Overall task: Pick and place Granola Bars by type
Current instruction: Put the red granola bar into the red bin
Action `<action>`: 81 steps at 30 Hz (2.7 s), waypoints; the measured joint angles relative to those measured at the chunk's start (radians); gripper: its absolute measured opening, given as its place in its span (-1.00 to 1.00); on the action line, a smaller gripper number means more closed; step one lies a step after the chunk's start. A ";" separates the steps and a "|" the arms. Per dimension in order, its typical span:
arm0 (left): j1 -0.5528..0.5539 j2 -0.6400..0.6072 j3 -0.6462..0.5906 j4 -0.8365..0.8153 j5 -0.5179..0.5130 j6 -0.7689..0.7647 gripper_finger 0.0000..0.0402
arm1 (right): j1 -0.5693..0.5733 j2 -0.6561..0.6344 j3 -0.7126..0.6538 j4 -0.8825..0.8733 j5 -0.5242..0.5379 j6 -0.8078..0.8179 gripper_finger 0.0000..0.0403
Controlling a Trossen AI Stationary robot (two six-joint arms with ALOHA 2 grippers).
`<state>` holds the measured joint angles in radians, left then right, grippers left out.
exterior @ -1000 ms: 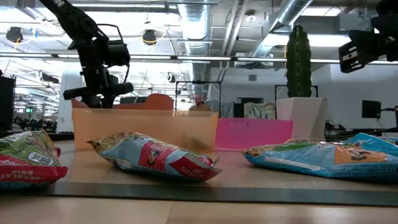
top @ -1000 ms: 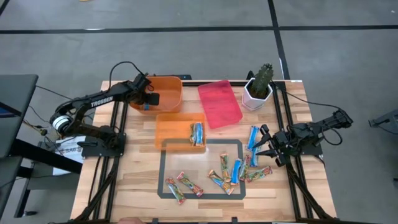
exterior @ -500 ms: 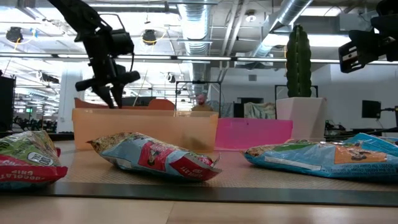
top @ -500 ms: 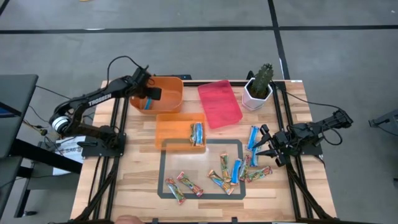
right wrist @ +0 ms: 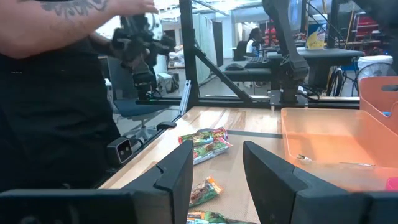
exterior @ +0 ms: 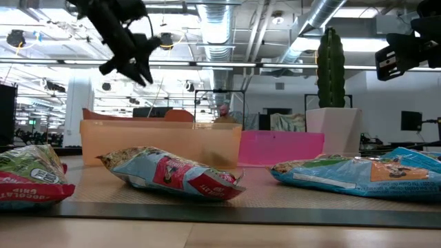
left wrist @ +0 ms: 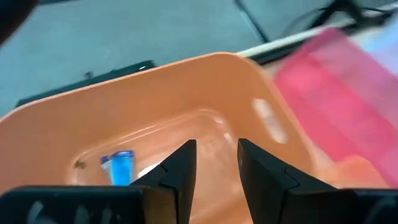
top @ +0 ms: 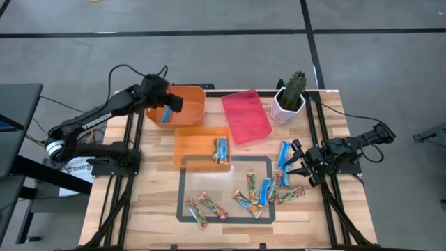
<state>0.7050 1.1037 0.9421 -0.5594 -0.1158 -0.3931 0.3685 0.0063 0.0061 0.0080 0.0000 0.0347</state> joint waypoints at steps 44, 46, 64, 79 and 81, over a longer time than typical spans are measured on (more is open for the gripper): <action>-1.182 0.120 0.000 -0.190 0.126 0.717 -0.45 | 0.000 0.000 0.000 0.000 0.000 0.000 -0.34; -1.190 0.153 0.000 -0.174 0.122 0.735 -0.45 | 0.000 0.000 0.000 0.000 0.000 0.000 -0.33; -1.263 0.401 0.065 -0.001 0.123 0.807 -0.17 | 0.000 0.000 0.000 0.000 0.000 0.000 -0.34; -1.276 0.579 0.117 0.069 0.130 0.887 -0.05 | 0.000 0.000 0.000 0.000 0.000 0.000 -0.33; -1.283 0.599 0.117 0.072 0.130 0.887 -0.06 | 0.000 0.000 0.000 0.000 0.000 0.000 -0.34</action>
<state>-0.5782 1.7028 1.0595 -0.4876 0.0140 0.4934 0.3687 0.0061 0.0061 0.0080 0.0000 0.0345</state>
